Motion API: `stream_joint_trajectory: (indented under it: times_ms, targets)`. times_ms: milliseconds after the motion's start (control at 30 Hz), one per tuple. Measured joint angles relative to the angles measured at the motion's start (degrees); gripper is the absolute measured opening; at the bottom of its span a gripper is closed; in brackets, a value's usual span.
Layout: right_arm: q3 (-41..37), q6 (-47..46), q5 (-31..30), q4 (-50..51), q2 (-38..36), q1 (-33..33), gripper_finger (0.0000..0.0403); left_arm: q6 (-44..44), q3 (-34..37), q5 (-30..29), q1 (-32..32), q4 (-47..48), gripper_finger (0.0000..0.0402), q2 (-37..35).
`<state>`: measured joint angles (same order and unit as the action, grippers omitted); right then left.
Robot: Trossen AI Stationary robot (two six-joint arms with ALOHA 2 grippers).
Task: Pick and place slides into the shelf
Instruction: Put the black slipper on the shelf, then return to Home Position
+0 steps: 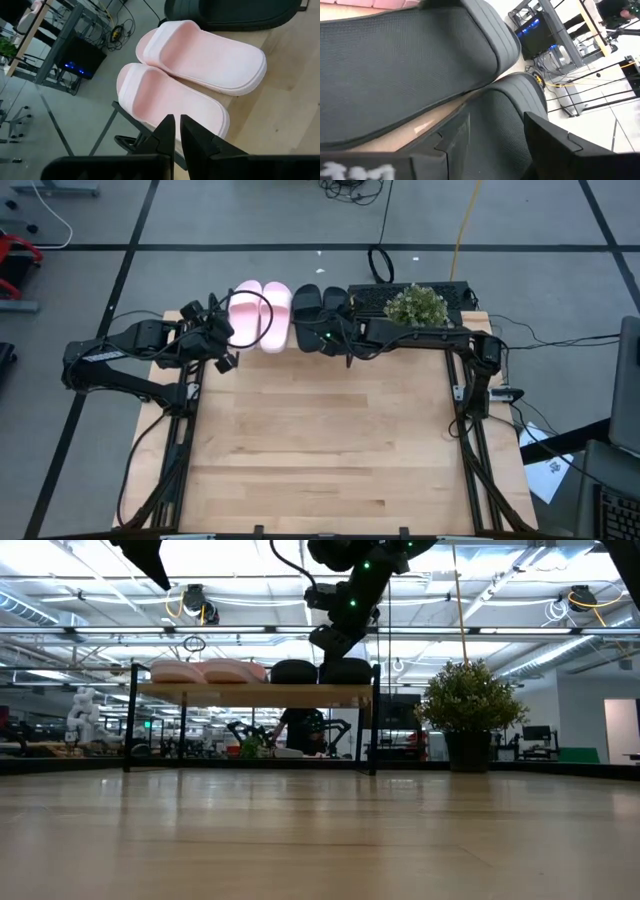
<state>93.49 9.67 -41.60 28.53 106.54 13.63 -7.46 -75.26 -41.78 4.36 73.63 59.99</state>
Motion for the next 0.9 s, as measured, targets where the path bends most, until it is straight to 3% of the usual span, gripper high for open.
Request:
stream_joint_trajectory:
  times_ms: [300,400,567,900]
  targets:
    - [0.0,2.6,-0.6,-0.6,-3.2,-3.2,0.0178,-0.2,0.0,0.6,0.0,0.3,0.0033,0.0]
    - [0.0,3.5,-4.1,-0.7,-5.8,-5.5,0.0178,-0.6,0.0,1.4,0.0,0.4,0.0033,0.0]
    - [0.0,5.2,-9.9,-0.5,-11.5,-11.5,0.0178,-3.6,0.3,4.9,-0.2,2.3,0.0033,0.0]
    - [0.0,5.1,-9.4,6.6,-23.4,-26.6,0.0178,-11.3,8.3,8.9,-9.3,7.1,0.0033,-0.9]
